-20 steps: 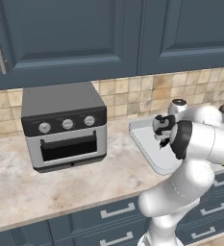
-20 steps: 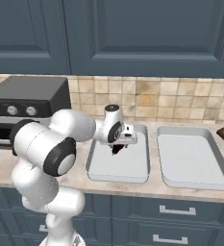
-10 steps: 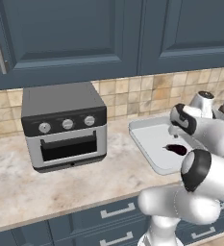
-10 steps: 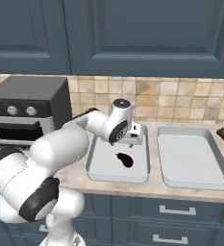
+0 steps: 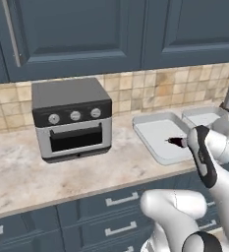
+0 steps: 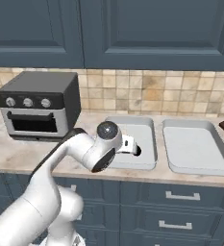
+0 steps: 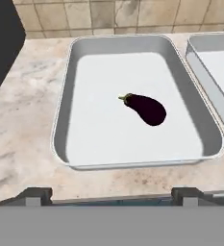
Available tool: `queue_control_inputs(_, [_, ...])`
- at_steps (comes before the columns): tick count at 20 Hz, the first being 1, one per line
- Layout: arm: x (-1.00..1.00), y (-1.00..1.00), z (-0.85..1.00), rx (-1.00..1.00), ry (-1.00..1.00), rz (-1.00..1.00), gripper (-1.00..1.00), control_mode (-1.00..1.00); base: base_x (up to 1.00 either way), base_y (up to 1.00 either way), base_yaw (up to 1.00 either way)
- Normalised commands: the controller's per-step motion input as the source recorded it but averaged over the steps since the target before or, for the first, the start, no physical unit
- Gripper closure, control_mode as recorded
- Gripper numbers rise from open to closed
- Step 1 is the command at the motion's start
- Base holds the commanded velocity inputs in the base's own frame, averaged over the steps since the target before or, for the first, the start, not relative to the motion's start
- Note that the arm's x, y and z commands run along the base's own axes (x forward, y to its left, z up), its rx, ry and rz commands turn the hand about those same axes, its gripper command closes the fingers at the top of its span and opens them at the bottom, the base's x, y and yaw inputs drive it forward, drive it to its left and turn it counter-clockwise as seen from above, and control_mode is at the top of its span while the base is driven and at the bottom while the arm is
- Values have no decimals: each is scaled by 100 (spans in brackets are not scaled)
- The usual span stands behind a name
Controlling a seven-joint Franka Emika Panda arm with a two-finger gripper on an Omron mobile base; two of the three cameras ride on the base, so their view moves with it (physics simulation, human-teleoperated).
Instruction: Place one eggplant and one steak in each tupperware on the nearby counter, to pack two identical lunches.
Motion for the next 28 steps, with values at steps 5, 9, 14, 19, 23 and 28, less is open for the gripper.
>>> queue_control_inputs(5, [0,0,0,0,0,0,-100,100,-94,44,49])
queue_control_inputs(9, [0,0,0,0,0,0,-100,100,-60,4,77])
queue_control_inputs(14, [0,0,0,0,0,0,-100,100,-41,0,86])
queue_control_inputs(19, [0,0,0,0,0,0,-100,100,-44,4,83])
queue_control_inputs(23, [0,0,0,0,0,0,-100,100,-57,18,77])
queue_control_inputs(28, [0,0,0,0,0,0,-100,100,-86,36,65])
